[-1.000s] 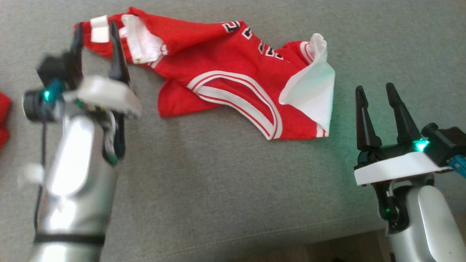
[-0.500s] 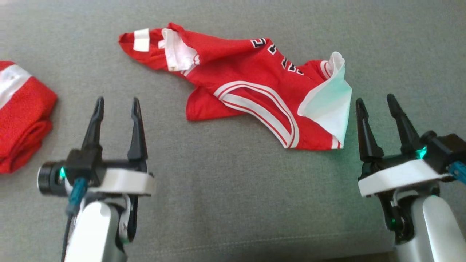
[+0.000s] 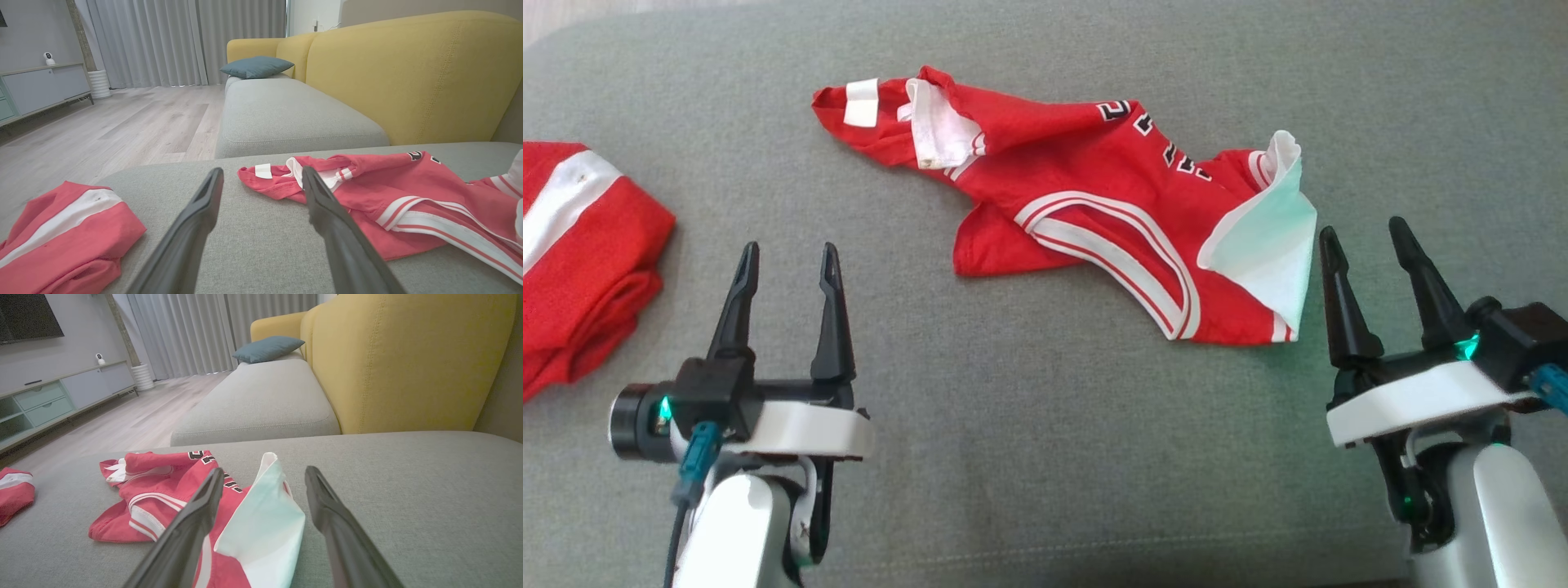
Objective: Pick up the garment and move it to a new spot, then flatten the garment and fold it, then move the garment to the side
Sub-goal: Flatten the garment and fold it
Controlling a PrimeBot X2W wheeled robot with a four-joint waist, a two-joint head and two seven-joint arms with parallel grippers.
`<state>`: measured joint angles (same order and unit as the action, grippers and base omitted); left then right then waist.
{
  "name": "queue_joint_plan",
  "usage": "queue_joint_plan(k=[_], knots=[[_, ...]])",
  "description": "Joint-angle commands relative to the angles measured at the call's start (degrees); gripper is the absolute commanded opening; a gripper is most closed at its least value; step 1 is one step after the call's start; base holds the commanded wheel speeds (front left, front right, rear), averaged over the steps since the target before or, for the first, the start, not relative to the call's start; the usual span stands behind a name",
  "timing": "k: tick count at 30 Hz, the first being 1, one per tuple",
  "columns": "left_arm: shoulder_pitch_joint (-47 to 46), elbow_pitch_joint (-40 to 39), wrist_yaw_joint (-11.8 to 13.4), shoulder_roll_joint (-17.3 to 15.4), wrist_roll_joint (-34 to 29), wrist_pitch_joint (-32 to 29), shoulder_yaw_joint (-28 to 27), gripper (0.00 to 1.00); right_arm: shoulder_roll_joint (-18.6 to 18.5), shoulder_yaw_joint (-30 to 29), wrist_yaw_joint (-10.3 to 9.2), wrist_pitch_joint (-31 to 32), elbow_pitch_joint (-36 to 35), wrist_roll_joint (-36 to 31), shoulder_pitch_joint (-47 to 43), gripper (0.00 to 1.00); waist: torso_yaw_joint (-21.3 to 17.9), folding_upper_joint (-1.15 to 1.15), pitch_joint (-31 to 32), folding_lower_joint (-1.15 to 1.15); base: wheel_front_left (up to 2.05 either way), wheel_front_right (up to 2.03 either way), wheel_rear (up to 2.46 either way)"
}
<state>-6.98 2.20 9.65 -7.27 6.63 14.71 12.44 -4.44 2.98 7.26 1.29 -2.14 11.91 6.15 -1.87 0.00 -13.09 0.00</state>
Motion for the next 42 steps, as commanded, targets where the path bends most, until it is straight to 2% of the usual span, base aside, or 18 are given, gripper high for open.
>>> queue_joint_plan(k=[1, 5, 16, 22, 29, 30, 31, 32, 36, 42], knots=[[-1.1, -1.8, 0.3, -0.6, -0.7, 0.3, -1.9, 1.00, -0.5, 1.2, 0.23, 0.5, -2.4, -0.6, 0.0, 1.00, 0.1, 0.00, -0.1, 0.00, 0.00, 0.00, 0.00], [-1.8, -1.6, 0.3, -0.4, -1.0, 0.3, -1.8, 1.00, -2.1, 4.3, 0.23, 2.6, -2.0, -1.2, 1.2, 1.00, 0.5, 0.00, -0.8, 0.00, 0.00, 0.00, 0.00], [-6.1, -1.3, -0.2, 1.4, -1.5, 0.3, -0.2, 1.00, -8.1, 21.6, 0.23, 15.1, 5.5, 1.6, 11.7, 1.00, 4.0, 0.00, -5.2, 0.00, 0.00, 0.00, 0.00], [-8.1, -1.0, -0.5, 2.5, -1.5, 0.3, 0.8, 1.00, -10.2, 26.3, 0.23, 16.5, 10.5, 0.2, 18.5, 1.00, 6.1, 0.00, -7.5, 0.00, 0.00, 0.00, 0.00], [-9.0, -0.8, -0.6, 3.1, -1.6, 0.3, 1.1, 1.00, -10.4, 29.2, 0.23, 17.0, 15.3, -2.1, 23.3, 1.00, 6.8, 0.00, -8.6, 0.00, 0.00, 0.00, 0.00], [-9.1, -0.8, -0.6, 3.1, -1.6, 0.3, 1.1, 1.00, -10.3, 29.6, 0.23, 17.0, 16.1, -2.3, 23.8, 0.81, 6.8, 0.00, -8.6, 0.00, 0.00, 0.00, 0.00], [-9.1, -0.7, -0.6, 3.2, -1.6, 0.3, 1.1, 1.00, -10.1, 29.7, 0.23, 16.7, 16.8, -2.2, 24.1, 0.28, 6.8, 0.00, -8.6, 0.00, 0.00, 0.00, 0.00], [-9.2, -0.7, -0.7, 3.2, -1.6, 0.3, 1.1, 1.00, -9.8, 29.6, 0.23, 16.1, 17.2, -2.2, 24.4, 0.00, 6.9, 0.00, -8.6, 0.00, 0.00, 0.00, 0.00], [-9.1, -0.6, -0.7, 3.4, -1.7, 0.3, 0.9, 1.00, -9.1, 28.7, 0.23, 13.3, 16.6, -0.3, 23.9, 0.00, 6.8, 0.00, -7.9, 0.00, 0.00, 0.00, 0.00], [-7.9, -0.6, -0.7, 3.3, -1.9, 0.3, 0.0, 1.00, -10.1, 24.4, 0.23, 9.5, 9.6, 3.5, 19.2, 0.00, 5.6, 0.00, -6.1, 0.00, 0.00, 0.00, 0.00]])
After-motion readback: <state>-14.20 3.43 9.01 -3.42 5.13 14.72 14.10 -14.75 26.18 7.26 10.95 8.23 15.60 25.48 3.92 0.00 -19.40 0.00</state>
